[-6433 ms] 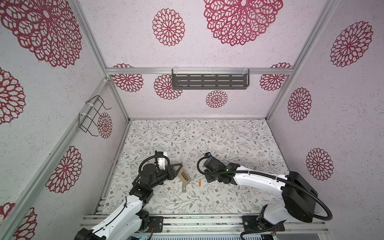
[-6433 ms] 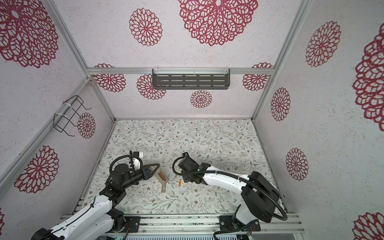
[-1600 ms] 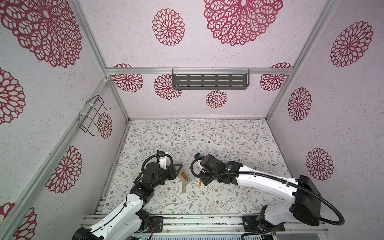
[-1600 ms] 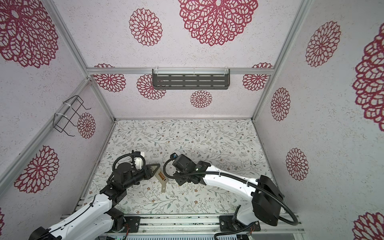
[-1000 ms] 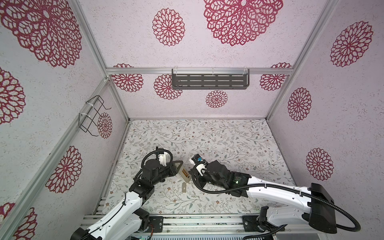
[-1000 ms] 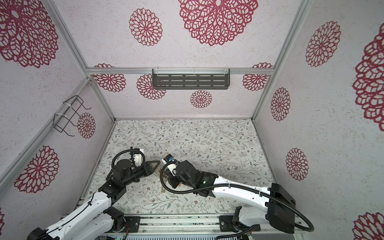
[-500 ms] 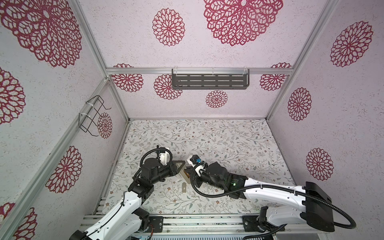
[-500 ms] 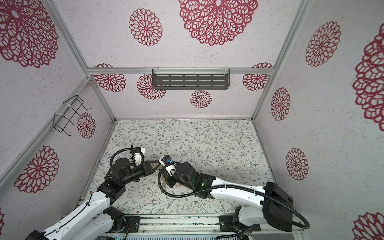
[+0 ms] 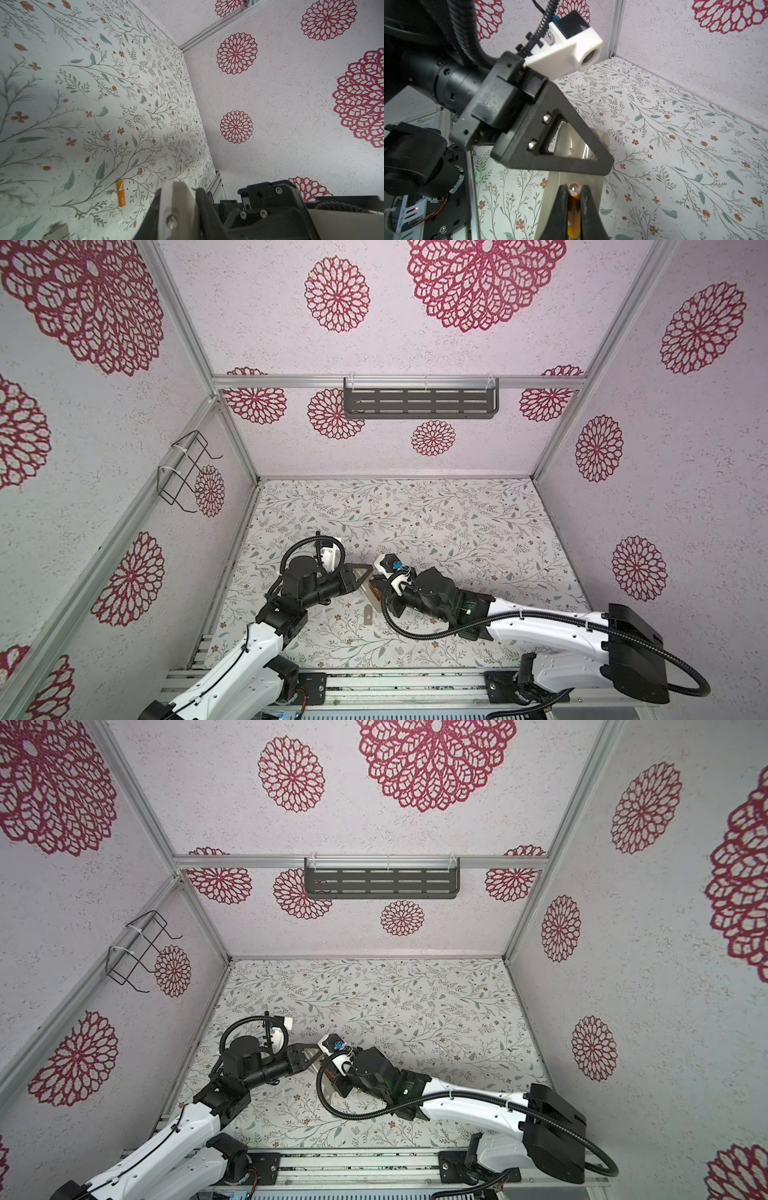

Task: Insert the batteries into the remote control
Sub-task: 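Carry the battery with the right gripper over the remote's battery bay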

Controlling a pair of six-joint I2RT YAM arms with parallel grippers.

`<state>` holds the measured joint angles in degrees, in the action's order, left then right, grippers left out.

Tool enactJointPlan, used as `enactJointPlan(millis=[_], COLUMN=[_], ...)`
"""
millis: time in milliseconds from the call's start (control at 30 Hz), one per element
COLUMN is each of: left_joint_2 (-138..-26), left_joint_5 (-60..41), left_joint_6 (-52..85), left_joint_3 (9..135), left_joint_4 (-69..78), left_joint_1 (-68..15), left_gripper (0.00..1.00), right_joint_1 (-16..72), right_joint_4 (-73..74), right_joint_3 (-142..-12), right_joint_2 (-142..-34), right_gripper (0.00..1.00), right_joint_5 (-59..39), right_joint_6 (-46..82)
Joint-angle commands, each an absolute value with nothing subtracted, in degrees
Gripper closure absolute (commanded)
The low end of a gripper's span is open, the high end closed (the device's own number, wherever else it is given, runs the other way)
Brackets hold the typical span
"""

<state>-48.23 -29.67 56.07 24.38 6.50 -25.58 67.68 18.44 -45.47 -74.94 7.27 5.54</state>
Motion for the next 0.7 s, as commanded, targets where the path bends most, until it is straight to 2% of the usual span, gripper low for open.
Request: enactJointPlan(millis=[0, 667], left_joint_2=[-46.89, -45.01], left_joint_5=[-31.38, -28.35], left_joint_6=[56.29, 51.65], left_joint_3=[26.17, 27.77], left_joint_4=[7.83, 0.56], left_joint_1=[-25.55, -25.49], left_gripper=[1.00, 1.00], right_joint_1=[67.68, 67.76], right_joint_4=[20.14, 15.48], right_joint_3=[-44.87, -45.03], right_joint_2=[-73.96, -75.22], right_gripper=[1.00, 1.00], right_joint_5=[8.70, 10.63], right_joint_6=[4.58, 3.28])
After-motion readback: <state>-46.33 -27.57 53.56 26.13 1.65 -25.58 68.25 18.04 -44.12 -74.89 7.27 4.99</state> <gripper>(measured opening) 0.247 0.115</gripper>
